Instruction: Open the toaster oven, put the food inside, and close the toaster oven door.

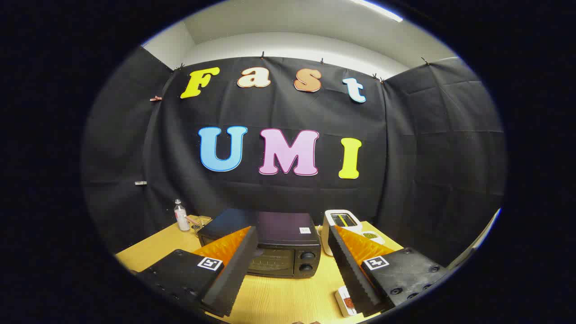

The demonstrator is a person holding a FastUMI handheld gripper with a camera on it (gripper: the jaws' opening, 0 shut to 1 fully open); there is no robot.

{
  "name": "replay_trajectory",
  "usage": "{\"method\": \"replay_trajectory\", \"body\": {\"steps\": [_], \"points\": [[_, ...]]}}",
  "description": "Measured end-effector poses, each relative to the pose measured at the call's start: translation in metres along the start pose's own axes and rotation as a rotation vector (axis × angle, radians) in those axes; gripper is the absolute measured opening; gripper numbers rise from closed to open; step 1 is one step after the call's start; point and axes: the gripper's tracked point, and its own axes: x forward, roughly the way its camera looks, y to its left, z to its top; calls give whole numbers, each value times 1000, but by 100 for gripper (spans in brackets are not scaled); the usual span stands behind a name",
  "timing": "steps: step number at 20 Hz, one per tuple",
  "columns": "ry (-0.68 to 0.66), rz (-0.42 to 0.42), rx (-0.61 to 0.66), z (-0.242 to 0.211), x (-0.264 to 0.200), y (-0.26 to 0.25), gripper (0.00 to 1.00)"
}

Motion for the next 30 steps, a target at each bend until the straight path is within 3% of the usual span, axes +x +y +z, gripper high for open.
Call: {"method": "replay_trajectory", "body": {"steps": [11, 30], "points": [[25, 2, 19, -9, 2, 5, 97], [70, 51, 10, -20, 31, 59, 97]]}}
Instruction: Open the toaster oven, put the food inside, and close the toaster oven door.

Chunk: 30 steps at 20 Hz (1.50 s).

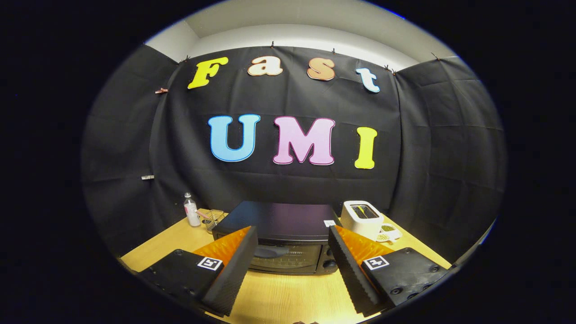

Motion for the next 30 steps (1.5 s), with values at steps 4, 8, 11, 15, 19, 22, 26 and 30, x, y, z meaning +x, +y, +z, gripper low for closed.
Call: {"method": "replay_trajectory", "body": {"steps": [4, 8, 11, 15, 19, 22, 26, 30], "points": [[10, 7, -1, -8, 18, 18, 97], [56, 16, 13, -32, 50, 32, 98], [109, -9, 36, -52, 75, 35, 97], [167, -30, 27, -75, 104, 45, 98], [225, -63, 26, -100, 120, 46, 98], [265, -78, 44, -115, 125, 44, 98], [247, -63, 29, -113, 125, 46, 97], [261, -53, 29, -116, 121, 46, 97]]}}
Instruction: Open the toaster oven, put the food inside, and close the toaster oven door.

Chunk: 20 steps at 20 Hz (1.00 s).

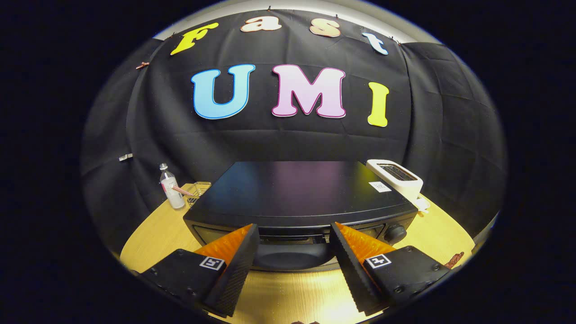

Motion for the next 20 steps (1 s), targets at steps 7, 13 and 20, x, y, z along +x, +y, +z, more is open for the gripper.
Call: {"method": "replay_trajectory", "body": {"steps": [7, 13, 20], "points": [[17, 25, 12, -18, -28, -3, 97], [60, 71, 21, -44, -53, -4, 97], [134, 89, -25, -93, -81, -4, 97]]}}
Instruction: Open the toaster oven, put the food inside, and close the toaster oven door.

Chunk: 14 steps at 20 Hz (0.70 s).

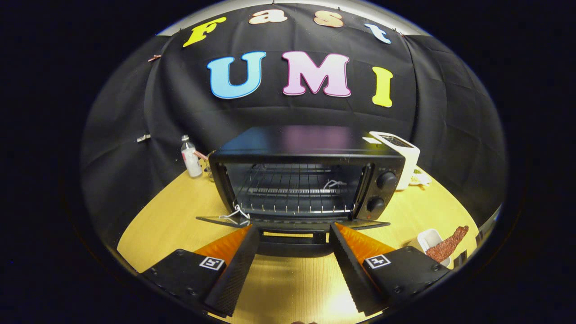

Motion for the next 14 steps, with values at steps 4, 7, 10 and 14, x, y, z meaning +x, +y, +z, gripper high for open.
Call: {"method": "replay_trajectory", "body": {"steps": [4, 7, 10, 14], "points": [[124, 31, -23, -53, -4, 0, 97], [211, 24, 13, -84, -6, -10, 97], [190, 51, -10, -82, -13, -17, 97], [124, 77, -52, -47, -39, -38, 97]]}}
